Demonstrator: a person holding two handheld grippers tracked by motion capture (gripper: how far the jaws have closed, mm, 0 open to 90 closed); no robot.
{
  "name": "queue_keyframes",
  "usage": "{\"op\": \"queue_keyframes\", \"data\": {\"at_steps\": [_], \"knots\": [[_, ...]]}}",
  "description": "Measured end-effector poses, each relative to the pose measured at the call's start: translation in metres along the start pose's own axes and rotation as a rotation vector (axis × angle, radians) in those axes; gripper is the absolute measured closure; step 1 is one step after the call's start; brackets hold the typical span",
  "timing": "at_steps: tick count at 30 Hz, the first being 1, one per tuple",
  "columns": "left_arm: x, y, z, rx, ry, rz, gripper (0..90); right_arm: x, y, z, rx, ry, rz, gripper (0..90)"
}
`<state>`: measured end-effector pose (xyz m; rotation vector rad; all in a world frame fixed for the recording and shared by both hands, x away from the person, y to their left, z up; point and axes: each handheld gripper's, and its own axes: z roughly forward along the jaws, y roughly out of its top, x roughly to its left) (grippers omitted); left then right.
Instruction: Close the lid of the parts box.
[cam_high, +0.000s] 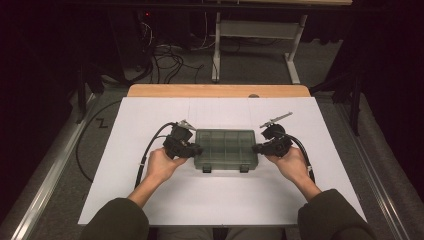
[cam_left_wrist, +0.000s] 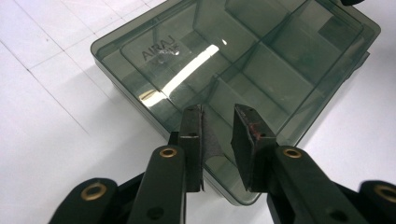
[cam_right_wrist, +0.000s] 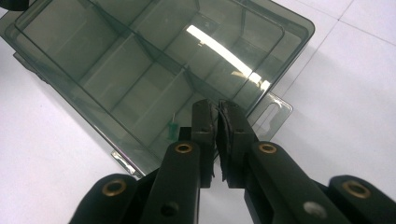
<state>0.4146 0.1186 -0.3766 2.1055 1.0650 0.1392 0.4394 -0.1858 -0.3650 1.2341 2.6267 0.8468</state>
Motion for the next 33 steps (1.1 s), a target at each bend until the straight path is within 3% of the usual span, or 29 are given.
{"op": "queue_keyframes", "data": {"at_steps": [1, 4, 11, 33], "knots": [[0.006, 0.001, -0.004, 0.050, 0.010, 0.081, 72.8, 0.000, 0.000, -0.001, -0.002, 0.001, 0.003, 87.0], [0.005, 0.002, -0.007, 0.049, 0.013, 0.089, 71.2, 0.000, 0.000, -0.002, -0.010, 0.002, 0.004, 86.4], [0.005, 0.002, -0.011, 0.032, 0.020, 0.088, 68.2, 0.002, 0.001, -0.004, -0.023, 0.006, 0.001, 84.3], [0.007, 0.004, -0.032, -0.065, 0.071, 0.051, 44.4, 0.000, -0.002, -0.019, -0.093, -0.014, -0.001, 70.3]]}}
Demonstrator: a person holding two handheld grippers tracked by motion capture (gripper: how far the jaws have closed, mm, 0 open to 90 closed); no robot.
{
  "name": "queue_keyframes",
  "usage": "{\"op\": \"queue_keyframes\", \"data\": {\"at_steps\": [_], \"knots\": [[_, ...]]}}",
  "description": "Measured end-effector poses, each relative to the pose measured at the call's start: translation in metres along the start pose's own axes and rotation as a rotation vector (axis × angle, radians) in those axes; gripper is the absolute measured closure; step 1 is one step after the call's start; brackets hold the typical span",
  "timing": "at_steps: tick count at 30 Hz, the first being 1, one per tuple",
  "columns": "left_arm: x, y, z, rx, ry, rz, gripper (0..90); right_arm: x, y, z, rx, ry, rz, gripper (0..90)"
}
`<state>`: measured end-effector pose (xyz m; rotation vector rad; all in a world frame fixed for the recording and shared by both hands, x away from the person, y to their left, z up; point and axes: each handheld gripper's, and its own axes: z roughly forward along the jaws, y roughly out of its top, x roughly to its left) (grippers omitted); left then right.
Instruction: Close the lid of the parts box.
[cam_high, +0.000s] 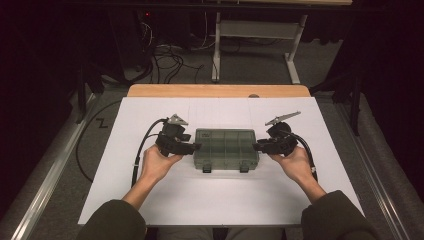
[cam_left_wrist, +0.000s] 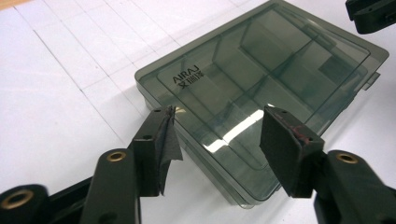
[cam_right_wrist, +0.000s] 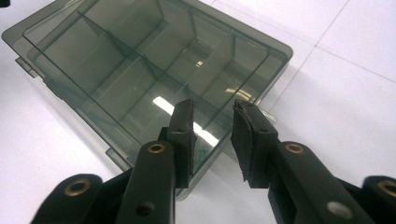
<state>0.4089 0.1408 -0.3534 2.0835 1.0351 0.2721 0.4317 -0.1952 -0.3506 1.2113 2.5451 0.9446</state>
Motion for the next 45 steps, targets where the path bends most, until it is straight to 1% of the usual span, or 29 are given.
{"op": "queue_keyframes", "data": {"at_steps": [3, 6, 11, 14, 21, 24, 26, 33, 36, 39, 45], "knots": [[0.001, 0.000, -0.004, -0.008, 0.005, -0.005, 42.3, -0.001, -0.001, -0.004, -0.015, -0.002, 0.005, 68.5], [0.001, -0.001, -0.007, -0.012, 0.011, -0.007, 40.9, -0.001, -0.002, -0.006, -0.024, -0.006, 0.000, 65.8], [0.000, -0.001, -0.014, -0.036, 0.034, -0.007, 38.6, -0.002, -0.004, -0.011, -0.041, -0.011, -0.004, 63.0], [0.001, -0.002, -0.017, -0.042, 0.029, -0.009, 38.0, -0.002, -0.005, -0.013, -0.049, -0.014, -0.004, 60.5], [0.001, -0.006, -0.023, -0.059, 0.040, -0.017, 37.3, -0.005, -0.012, -0.018, -0.078, -0.021, -0.004, 56.3], [0.001, -0.008, -0.026, -0.069, 0.043, -0.016, 37.8, -0.007, -0.014, -0.021, -0.088, -0.022, -0.001, 55.4], [0.000, -0.009, -0.027, -0.075, 0.055, -0.008, 38.5, -0.007, -0.016, -0.023, -0.097, -0.022, 0.002, 54.7], [0.001, -0.015, -0.032, -0.087, 0.064, -0.014, 37.0, -0.009, -0.021, -0.027, -0.113, -0.022, 0.004, 53.4], [0.001, -0.018, -0.035, -0.101, 0.073, -0.021, 35.8, -0.009, -0.023, -0.028, -0.121, -0.023, 0.006, 52.0], [0.001, -0.021, -0.038, -0.117, 0.084, -0.018, 35.1, -0.009, -0.025, -0.029, -0.133, -0.030, 0.003, 50.0], [0.003, -0.027, -0.042, -0.137, 0.093, -0.020, 34.6, -0.009, -0.029, -0.032, -0.150, -0.037, -0.004, 47.6]]}}
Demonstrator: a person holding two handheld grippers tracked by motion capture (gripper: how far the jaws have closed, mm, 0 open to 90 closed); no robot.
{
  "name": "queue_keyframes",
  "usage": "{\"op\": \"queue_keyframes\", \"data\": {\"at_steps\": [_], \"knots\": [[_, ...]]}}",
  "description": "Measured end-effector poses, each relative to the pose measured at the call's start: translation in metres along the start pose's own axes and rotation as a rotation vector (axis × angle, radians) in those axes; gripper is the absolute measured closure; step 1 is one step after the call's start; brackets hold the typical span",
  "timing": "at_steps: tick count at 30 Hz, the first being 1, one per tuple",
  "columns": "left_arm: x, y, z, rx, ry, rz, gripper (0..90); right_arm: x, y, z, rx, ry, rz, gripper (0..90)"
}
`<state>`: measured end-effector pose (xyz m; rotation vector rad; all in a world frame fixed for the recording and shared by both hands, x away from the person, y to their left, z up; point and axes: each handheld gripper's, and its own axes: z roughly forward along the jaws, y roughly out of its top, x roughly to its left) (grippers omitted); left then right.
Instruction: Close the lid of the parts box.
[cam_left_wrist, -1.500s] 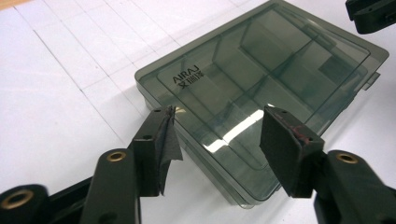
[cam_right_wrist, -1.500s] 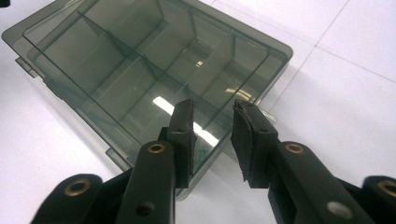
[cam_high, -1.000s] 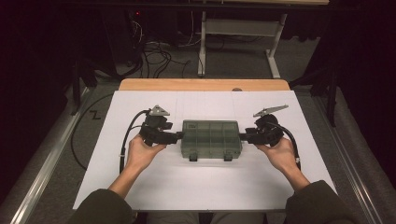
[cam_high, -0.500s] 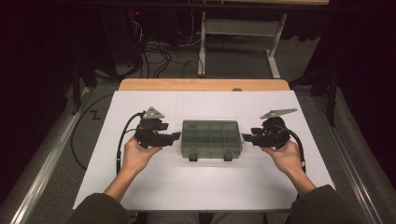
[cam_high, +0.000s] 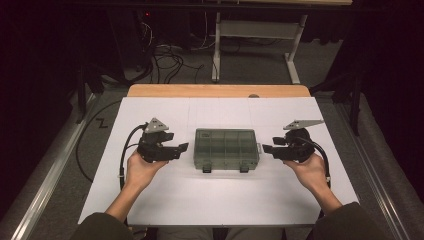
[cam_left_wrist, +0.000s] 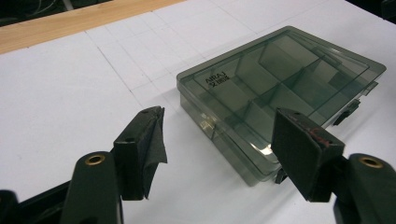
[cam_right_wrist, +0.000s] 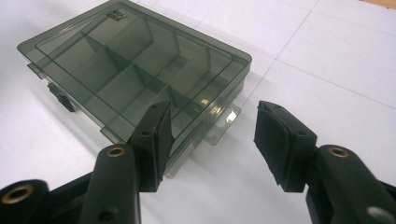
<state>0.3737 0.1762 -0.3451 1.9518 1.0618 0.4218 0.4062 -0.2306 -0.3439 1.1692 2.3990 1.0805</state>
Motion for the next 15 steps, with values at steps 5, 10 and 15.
{"op": "queue_keyframes", "data": {"at_steps": [5, 10, 15], "knots": [[0.002, -0.004, -0.004, -0.025, -0.006, -0.015, 34.3, 0.001, -0.003, -0.003, -0.012, -0.002, -0.001, 46.3], [0.002, -0.009, -0.007, -0.036, 0.004, -0.008, 33.6, 0.000, -0.006, -0.005, -0.020, 0.000, -0.001, 45.2], [0.003, -0.011, -0.010, -0.049, 0.004, -0.012, 33.4, -0.002, -0.010, -0.007, -0.027, -0.002, 0.003, 44.8]]}}
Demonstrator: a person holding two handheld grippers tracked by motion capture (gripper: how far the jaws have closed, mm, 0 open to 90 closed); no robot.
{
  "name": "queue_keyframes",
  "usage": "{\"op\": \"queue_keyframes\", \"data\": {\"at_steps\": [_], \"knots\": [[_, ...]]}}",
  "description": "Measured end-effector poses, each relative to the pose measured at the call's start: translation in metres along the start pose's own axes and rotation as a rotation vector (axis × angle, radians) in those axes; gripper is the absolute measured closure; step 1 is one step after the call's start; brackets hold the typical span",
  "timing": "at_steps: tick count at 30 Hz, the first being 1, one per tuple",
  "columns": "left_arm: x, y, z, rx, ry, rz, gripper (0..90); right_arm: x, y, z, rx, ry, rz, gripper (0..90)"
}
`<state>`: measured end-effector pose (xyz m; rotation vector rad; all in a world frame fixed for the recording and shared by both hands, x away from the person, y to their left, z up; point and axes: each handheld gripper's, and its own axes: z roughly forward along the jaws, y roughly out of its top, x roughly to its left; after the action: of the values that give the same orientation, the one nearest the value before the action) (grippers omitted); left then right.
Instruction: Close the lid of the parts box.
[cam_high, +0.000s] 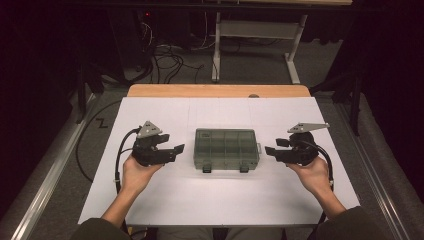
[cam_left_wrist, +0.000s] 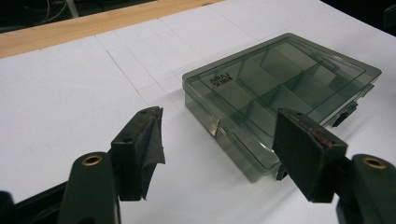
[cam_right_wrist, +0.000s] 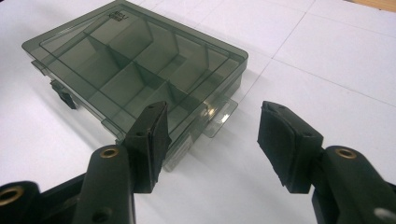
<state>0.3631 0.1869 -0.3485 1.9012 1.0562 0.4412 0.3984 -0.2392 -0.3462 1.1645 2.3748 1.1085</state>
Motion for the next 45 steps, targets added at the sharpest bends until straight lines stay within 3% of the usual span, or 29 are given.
{"op": "queue_keyframes", "data": {"at_steps": [17, 36, 45], "knots": [[-0.002, -0.010, -0.012, -0.042, 0.017, 0.010, 31.9, 0.005, -0.009, -0.008, -0.030, 0.006, -0.021, 43.5], [0.000, -0.023, -0.024, -0.093, 0.013, -0.003, 30.3, 0.004, -0.018, -0.014, -0.068, 0.010, -0.008, 41.6], [-0.005, -0.029, -0.026, -0.112, 0.014, 0.025, 29.7, 0.004, -0.026, -0.018, -0.094, 0.010, -0.010, 40.0]]}}
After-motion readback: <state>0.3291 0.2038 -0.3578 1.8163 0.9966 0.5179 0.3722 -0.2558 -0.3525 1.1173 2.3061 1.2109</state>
